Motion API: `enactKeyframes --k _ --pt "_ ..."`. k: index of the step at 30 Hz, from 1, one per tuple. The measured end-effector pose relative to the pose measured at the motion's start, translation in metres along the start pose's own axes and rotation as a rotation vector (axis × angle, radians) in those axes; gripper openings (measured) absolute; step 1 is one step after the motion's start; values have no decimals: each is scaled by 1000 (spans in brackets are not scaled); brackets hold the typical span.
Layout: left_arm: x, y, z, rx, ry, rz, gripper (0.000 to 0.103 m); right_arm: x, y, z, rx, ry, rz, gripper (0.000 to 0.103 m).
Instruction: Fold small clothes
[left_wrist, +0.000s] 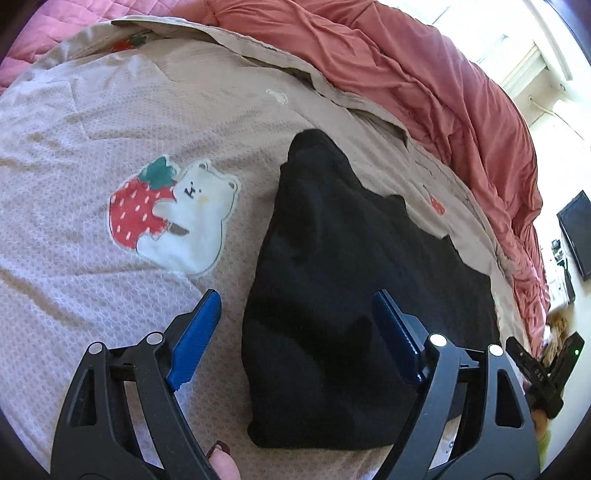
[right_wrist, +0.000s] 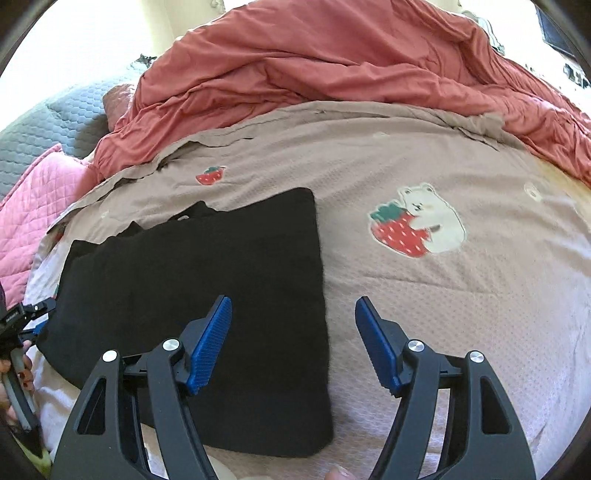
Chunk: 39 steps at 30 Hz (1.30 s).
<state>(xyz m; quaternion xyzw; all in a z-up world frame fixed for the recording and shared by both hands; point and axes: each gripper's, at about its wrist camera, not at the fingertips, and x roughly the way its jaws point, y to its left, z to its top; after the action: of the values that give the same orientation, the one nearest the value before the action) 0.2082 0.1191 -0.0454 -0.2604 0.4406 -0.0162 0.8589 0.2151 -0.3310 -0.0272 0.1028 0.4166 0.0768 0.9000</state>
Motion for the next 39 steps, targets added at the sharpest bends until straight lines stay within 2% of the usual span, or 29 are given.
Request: enactKeyframes --k 2,4,6,8,10,15,18,20,25,30,34,37,39 --pt "-2 2 -5 -2 4 1 75 5 -5 -2 40 31 30 68" --pt "-6 4 -8 -6 7 -5 68 6 -6 -3 57 46 49 68" --pt "-8 4 -11 -1 11 -11 61 5 -3 -5 47 52 60 63" --pt "-8 3 -12 9 13 -11 47 4 -1 -7 43 57 66 50" --pt "-6 2 -13 10 23 -17 32 5 -2 -9 50 65 67 44" --pt "-7 -1 -13 22 31 -15 15 8 -11 -11 95 85 89 26" --pt "-9 -2 -14 34 30 -6 12 7 -13 -13 96 86 102 9" --pt "-13 -3 -14 38 26 -5 11 1 -14 -14 90 75 102 9" --pt "-23 -1 -18 56 20 4 11 -15 -13 -23 48 51 94 8" --pt "-14 4 -18 50 42 21 16 -1 -15 -31 59 76 61 9" --pt "-12 8 -17 27 43 21 24 1 -10 -32 34 78 16 13" --pt "-17 5 -17 37 23 31 24 -4 -8 -31 16 69 -15 21" --pt "-23 0 -17 64 1 45 24 -10 -7 -31 7 56 -27 21"
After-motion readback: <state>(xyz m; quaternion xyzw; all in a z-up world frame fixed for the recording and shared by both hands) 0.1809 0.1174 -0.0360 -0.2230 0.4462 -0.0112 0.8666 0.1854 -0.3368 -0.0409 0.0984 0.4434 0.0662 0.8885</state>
